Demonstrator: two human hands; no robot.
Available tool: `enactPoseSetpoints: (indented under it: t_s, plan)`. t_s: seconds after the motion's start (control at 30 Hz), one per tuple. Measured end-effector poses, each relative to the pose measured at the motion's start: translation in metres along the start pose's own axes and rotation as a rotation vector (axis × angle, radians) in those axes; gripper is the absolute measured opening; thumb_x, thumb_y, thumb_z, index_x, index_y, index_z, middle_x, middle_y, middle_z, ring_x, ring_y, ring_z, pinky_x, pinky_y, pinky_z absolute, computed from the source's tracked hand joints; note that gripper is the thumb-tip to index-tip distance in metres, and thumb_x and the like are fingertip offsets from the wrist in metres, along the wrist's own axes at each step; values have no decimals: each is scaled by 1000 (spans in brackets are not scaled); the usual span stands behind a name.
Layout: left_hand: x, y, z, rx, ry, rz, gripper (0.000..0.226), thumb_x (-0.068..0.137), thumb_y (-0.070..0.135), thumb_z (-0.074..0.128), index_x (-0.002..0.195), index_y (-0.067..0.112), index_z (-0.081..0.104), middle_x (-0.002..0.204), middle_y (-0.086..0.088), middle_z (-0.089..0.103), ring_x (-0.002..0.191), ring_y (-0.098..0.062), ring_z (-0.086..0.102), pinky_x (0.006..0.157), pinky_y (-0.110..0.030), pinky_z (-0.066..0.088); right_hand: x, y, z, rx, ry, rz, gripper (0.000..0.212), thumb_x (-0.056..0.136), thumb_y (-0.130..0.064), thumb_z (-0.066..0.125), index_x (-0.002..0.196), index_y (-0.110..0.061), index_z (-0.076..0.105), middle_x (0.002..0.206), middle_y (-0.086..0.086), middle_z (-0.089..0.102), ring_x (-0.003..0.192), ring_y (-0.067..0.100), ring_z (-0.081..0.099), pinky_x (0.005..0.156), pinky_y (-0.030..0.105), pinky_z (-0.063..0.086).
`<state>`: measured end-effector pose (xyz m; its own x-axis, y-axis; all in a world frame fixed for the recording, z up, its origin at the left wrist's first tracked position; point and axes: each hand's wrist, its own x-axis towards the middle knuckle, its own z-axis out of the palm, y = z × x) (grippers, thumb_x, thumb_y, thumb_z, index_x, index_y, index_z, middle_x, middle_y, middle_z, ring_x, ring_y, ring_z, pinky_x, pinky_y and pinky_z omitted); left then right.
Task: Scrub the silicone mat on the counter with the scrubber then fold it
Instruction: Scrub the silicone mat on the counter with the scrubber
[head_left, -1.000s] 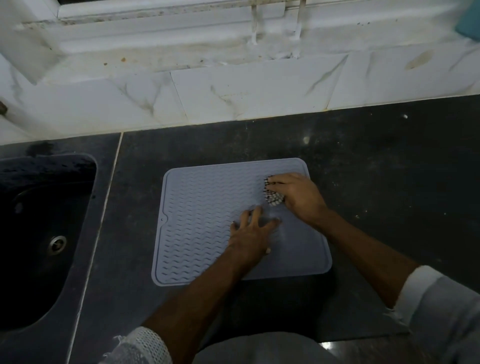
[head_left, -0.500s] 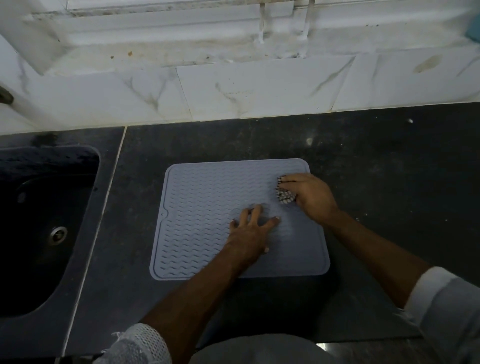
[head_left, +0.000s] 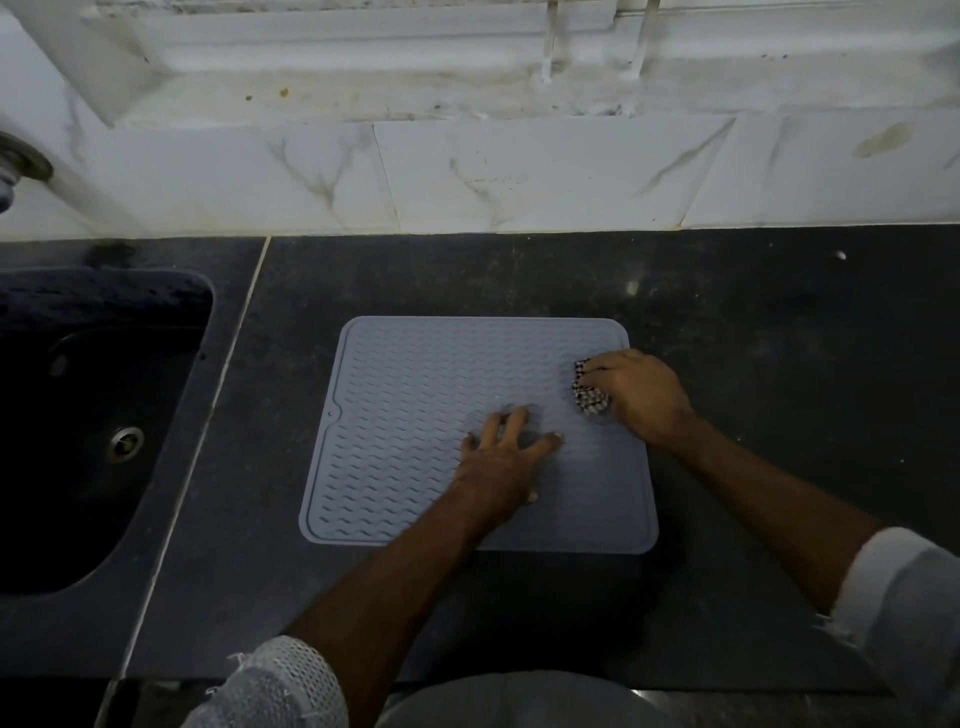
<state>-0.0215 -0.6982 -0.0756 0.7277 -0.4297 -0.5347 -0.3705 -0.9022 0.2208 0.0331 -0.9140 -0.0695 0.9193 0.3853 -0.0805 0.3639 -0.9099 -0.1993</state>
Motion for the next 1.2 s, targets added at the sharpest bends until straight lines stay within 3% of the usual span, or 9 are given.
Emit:
enactPoseSetpoints:
  t_s: [0.1, 0.23, 0.47, 0.7, 0.83, 0.93, 1.07, 1.2]
  plan:
    - [-1, 1, -3, 4, -13, -5, 84, 87, 32, 66, 149, 44, 9, 158, -5, -16, 144, -36, -13, 114, -62, 7, 16, -27, 2, 66, 88, -13, 38, 87, -17, 58, 125, -17, 58, 133, 5, 55, 123, 25, 46, 106, 41, 35]
    - [-1, 4, -6, 52, -49, -19, 86, 88, 35, 63, 149, 43, 3, 158, -9, -16, 144, -37, -13, 114, -62, 8, 30, -66, 18, 41, 21, -51, 49, 83, -17, 65, 130, -17, 52, 139, 3, 48, 127, 24, 39, 108, 39, 30]
    - [-1, 1, -2, -5, -20, -4, 83, 88, 33, 64, 149, 45, 9, 158, -3, -18, 144, -34, -13, 114, -61, 7, -13, -5, 16, -53, 58, 43, 47, 83, -20, 66, 128, -22, 54, 137, 1, 51, 124, 26, 43, 97, 40, 36]
    - [-4, -2, 2, 29, 1, 32, 82, 90, 36, 60, 150, 42, 4, 158, -4, -17, 144, -34, -14, 114, -61, 7, -10, -11, 14, -16, 25, 113, 49, 80, -29, 69, 126, -21, 56, 136, 2, 52, 123, 25, 44, 97, 40, 36]
    - [-12, -9, 11, 23, 114, 67, 78, 92, 42, 56, 151, 36, 5, 160, -5, -11, 146, -30, -10, 116, -55, 5, -11, -16, 11, -4, 6, 135, 47, 85, -35, 64, 130, -23, 53, 140, -1, 48, 126, 23, 41, 100, 39, 36]
    - [-20, -25, 11, 1, 192, 38, 77, 90, 48, 55, 151, 34, 10, 160, -5, -4, 146, -28, -3, 116, -49, 7, -11, -20, 8, 67, -3, 175, 45, 84, -29, 66, 127, -21, 56, 137, 1, 51, 124, 23, 44, 102, 38, 37]
    - [-30, -61, 1, -15, 205, -31, 78, 88, 54, 55, 151, 34, 11, 160, -5, -2, 146, -29, -1, 115, -50, 9, -1, -39, 3, 271, 204, 201, 38, 82, -7, 63, 121, -6, 60, 129, 13, 58, 120, 30, 51, 107, 40, 35]
    - [-38, -86, 0, -26, 155, -33, 85, 84, 60, 55, 150, 38, 7, 160, -1, -8, 146, -29, -6, 115, -54, 8, 29, -82, 3, 190, 235, 74, 37, 83, -4, 60, 120, -9, 60, 127, 10, 59, 120, 29, 50, 106, 45, 35]
